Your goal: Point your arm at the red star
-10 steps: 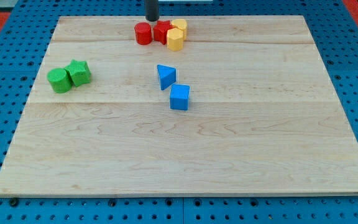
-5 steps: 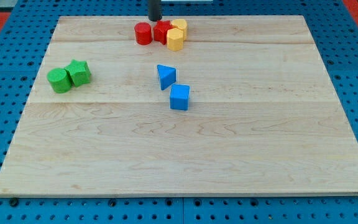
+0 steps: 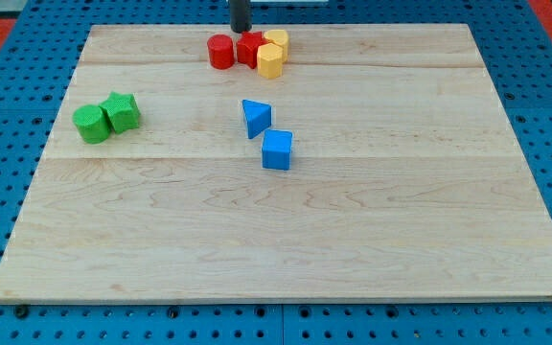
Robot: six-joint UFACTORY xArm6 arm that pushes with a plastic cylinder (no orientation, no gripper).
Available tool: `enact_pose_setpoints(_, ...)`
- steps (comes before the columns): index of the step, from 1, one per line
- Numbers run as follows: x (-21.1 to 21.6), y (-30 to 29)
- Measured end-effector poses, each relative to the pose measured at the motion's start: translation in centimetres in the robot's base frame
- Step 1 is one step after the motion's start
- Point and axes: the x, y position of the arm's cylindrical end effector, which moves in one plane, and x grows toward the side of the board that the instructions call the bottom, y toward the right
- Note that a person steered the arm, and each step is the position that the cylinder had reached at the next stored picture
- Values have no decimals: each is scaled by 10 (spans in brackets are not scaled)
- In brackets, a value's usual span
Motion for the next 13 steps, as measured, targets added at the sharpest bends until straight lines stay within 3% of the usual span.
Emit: enact_pose_setpoints(13, -1, 16)
